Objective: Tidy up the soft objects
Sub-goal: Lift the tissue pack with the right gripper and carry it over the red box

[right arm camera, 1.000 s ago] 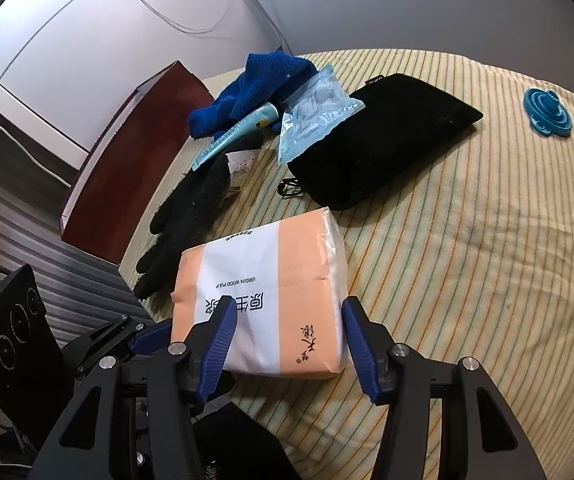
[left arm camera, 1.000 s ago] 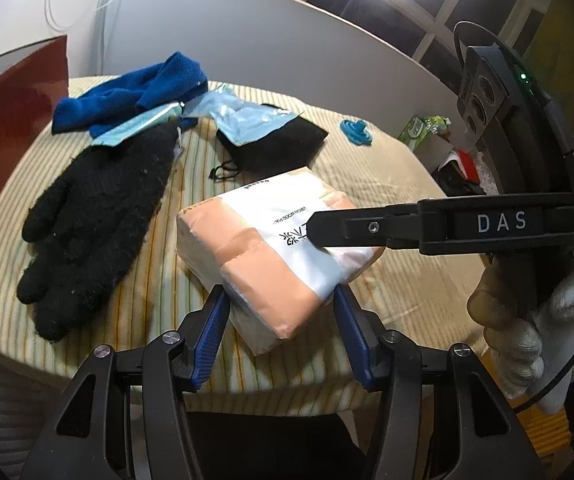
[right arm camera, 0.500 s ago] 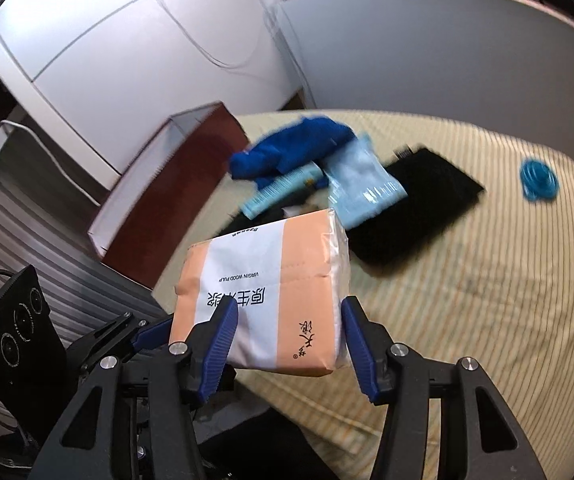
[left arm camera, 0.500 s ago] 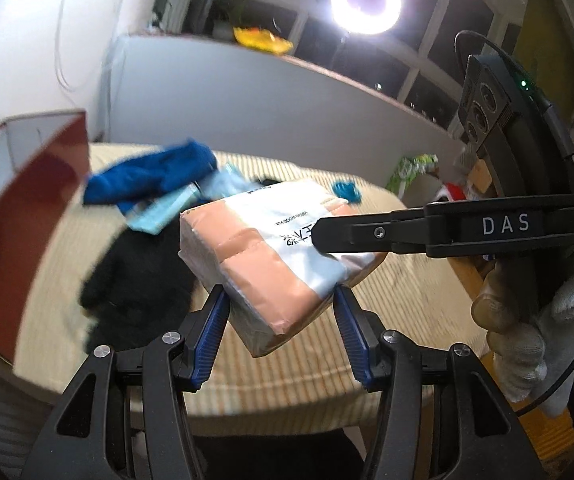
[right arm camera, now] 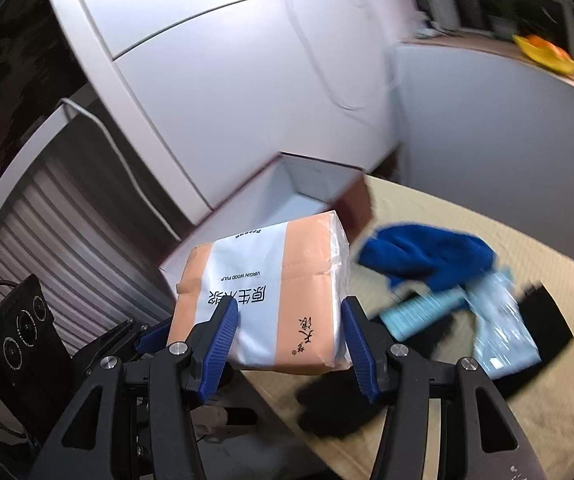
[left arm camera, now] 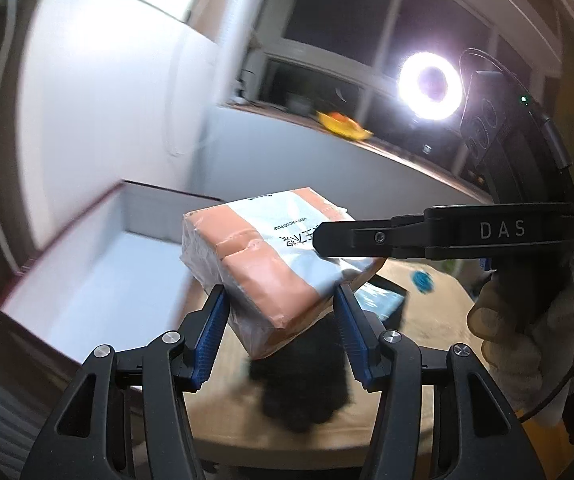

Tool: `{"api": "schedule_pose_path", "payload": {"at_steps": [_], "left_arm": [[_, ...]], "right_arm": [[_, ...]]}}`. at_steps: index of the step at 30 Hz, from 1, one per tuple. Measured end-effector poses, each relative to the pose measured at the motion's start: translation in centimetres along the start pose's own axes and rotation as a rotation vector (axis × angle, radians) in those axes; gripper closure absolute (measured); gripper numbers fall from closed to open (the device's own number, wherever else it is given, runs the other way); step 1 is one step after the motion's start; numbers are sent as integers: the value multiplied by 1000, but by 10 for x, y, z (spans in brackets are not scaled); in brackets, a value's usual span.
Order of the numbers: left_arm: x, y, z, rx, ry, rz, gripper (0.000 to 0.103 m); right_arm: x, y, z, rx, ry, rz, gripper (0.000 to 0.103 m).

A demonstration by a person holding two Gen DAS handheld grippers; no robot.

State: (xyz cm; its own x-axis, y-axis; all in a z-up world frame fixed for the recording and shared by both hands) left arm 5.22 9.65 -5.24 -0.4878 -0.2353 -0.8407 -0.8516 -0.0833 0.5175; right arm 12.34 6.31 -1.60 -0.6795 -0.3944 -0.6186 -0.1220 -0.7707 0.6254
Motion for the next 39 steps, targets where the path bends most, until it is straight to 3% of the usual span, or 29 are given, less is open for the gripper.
{"api": "schedule_pose_path", "payload": {"at_steps": [9,22,30,39], "left_arm": [[-4,-9,67,-125,59,-8,50],[2,-27,110,-184,91,32,50],[6,-33,120,-221,105,44,50],[3,-20,113,-225,97,14,50]], "right_arm": [[-32,-74,40,-88,47,55,53],[-38,-130,47,-101,44,92,53],[-38,-142,47,-65,76,102,53],[-35,-131,36,-28,73,76,42]]}}
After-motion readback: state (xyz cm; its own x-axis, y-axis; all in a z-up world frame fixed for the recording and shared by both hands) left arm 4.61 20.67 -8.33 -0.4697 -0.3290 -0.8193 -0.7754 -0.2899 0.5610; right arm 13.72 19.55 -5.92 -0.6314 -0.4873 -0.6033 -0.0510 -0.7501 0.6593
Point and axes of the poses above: each gripper's, at about its wrist camera, not at the fingertips, and y roughly against the way its jaws point, z to its left, x to its underside, the point moved 8 cm from there along -y, roughly the way its jaws point, and after that the axes turned 12 degrees about -x, right-handed, at the moved point
